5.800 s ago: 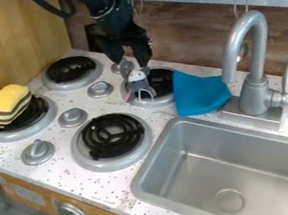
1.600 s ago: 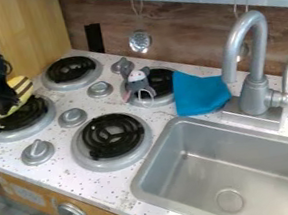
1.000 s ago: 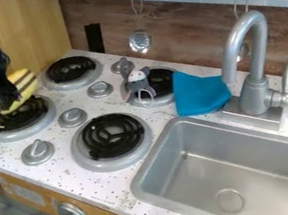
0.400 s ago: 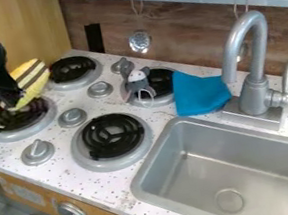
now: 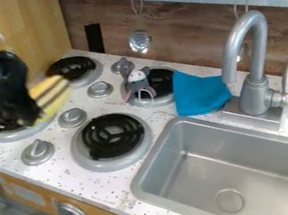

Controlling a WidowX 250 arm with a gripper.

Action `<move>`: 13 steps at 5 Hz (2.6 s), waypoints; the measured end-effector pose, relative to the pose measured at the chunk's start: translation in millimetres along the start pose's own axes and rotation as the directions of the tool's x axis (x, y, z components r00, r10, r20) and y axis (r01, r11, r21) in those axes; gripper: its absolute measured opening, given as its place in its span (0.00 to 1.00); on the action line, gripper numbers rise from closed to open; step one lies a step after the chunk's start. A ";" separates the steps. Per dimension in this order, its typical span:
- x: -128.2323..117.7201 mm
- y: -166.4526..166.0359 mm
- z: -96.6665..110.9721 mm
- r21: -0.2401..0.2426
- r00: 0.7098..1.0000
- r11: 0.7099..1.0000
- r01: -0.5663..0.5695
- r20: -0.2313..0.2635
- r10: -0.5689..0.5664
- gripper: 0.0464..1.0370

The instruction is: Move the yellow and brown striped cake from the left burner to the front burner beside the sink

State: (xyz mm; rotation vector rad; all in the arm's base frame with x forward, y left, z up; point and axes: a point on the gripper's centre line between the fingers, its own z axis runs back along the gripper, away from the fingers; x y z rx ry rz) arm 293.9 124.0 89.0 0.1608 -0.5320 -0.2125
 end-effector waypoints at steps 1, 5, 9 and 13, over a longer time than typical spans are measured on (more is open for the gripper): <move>3.4 -20.3 -6.0 -0.011 0.998 0.998 0.056 0.004 -0.056 0.44; 19.4 -68.1 -25.0 -0.060 0.992 0.991 0.123 -0.011 -0.124 0.44; 15.0 -63.4 -35.6 -0.019 0.991 0.994 0.104 -0.084 -0.105 0.97; 30.1 -16.3 16.1 0.018 0.990 0.994 0.107 0.090 -0.108 0.97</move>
